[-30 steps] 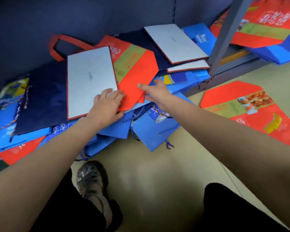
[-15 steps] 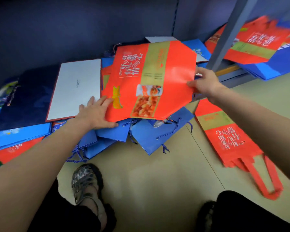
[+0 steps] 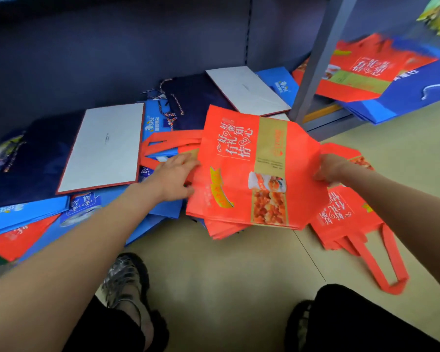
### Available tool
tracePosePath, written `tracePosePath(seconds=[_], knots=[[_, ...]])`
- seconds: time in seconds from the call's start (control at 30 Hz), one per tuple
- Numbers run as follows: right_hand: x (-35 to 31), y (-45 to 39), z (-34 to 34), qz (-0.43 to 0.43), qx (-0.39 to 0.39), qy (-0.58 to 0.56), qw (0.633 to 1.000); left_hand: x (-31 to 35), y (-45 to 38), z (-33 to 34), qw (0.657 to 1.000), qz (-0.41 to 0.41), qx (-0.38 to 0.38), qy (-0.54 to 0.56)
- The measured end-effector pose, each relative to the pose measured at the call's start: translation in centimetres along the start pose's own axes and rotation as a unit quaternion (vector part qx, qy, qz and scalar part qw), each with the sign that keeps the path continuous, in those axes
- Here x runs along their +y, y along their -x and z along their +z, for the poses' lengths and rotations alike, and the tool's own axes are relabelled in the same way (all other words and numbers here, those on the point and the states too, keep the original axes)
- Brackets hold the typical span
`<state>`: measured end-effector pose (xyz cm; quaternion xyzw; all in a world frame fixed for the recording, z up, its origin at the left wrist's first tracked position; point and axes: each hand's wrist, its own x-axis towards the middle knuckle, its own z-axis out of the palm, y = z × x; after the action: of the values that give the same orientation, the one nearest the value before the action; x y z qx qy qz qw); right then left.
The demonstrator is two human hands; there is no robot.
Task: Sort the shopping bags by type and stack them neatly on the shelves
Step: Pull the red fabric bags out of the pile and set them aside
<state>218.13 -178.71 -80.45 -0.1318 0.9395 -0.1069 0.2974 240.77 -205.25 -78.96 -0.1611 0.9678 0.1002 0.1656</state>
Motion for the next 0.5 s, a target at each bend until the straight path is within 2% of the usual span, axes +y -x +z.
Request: tracePosePath(seconds=[0.1,0.17,0.23,0.27,0.4,0.5], knots=[[2.2,-0.6,-0.3,0.018,0.069,0.036,0.997,0.8,-1.1,1.0,0.999,-0.041,0.027,0.023],[2.1,-0.9,0.1,0.027,0.073,-0.102,0.992,1.1,-1.9,1.6,0.998,-0.045,0.003,0.04],[0.8,-0.5,1.0,0.027,0.031,-0.292,0.955,1.2,-2.4,2.1,0.995,-0.043,-0.026,0.085],[0.1,-0.7,1.6,0.014,0.039,-0.34,0.94,1.2,-2.5,2.2,0.994,-0.047,-0.032,0.095],[-1.4,-1.0,3.8,-0.046,0.149,-0.236,0.959,0.9,-1.9,2.3,0.995,-0.077,0.007,0.066],[-0.8,-0.6,4.4,-0.085,0.123,-0.137,0.979,0.9,-0.9,1.9,0.99,-0.103,0.092,0.03]])
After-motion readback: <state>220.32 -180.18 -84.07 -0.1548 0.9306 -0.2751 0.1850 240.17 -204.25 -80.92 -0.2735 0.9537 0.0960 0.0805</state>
